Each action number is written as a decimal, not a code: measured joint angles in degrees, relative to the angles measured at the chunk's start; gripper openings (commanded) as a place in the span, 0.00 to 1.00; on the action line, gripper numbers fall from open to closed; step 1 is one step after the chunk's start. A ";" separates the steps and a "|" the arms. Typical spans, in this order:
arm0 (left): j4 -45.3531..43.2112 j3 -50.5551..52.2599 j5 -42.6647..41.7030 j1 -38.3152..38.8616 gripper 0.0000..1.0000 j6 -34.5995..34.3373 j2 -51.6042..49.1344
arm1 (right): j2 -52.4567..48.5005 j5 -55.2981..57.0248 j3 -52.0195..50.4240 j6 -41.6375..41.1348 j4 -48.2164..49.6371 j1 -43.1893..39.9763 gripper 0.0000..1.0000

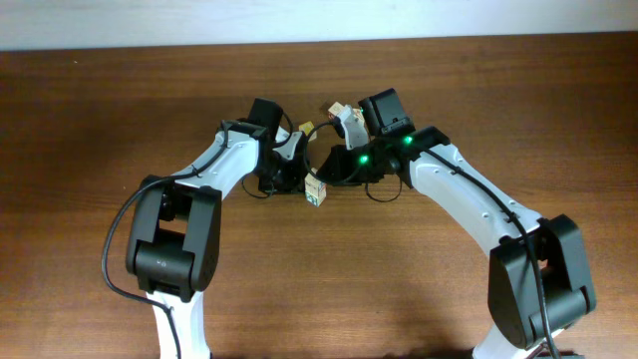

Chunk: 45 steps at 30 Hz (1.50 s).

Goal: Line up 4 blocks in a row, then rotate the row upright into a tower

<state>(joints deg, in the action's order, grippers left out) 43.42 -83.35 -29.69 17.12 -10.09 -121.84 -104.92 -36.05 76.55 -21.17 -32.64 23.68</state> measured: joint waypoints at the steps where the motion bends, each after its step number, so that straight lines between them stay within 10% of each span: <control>1: 0.00 0.00 -0.09 0.00 0.00 0.00 0.00 | 0.00 0.09 0.00 -0.09 -0.02 0.00 0.04; 14: 9.97 -19.28 18.67 -4.11 0.00 2.38 0.00 | 0.00 0.66 0.07 -0.11 1.05 0.15 0.04; 30: 14.78 -30.23 20.20 -5.46 0.00 3.65 0.00 | 2.47 5.22 1.40 0.39 -0.72 0.15 0.05; 36: 32.46 -59.67 24.02 -9.05 0.00 6.08 -0.46 | 11.37 11.13 7.67 4.17 -11.82 -1.49 0.06; 37: 35.26 -65.00 24.30 -10.05 0.20 6.21 -0.42 | 14.95 13.40 8.85 4.72 -14.69 -2.84 0.15; 38: 37.57 -70.51 24.48 -11.21 0.70 6.23 -0.42 | 19.85 17.07 10.12 5.16 -17.16 -5.11 0.21; 39: 39.74 -73.33 24.61 -11.82 0.99 6.38 -0.28 | 22.73 19.08 10.54 5.73 -19.06 -6.32 0.31; 42: 43.21 -75.93 24.65 -12.37 0.99 6.62 -0.22 | 37.31 26.43 10.95 7.06 -22.58 -10.49 0.94; 45: 43.50 -75.93 24.65 -12.33 0.99 6.64 -0.22 | 49.55 30.97 11.30 7.54 -23.56 -11.13 0.99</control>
<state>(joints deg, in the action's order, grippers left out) 86.91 -159.28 -5.04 4.80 -3.44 -122.06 -55.37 -5.08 87.85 -13.63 -56.21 12.56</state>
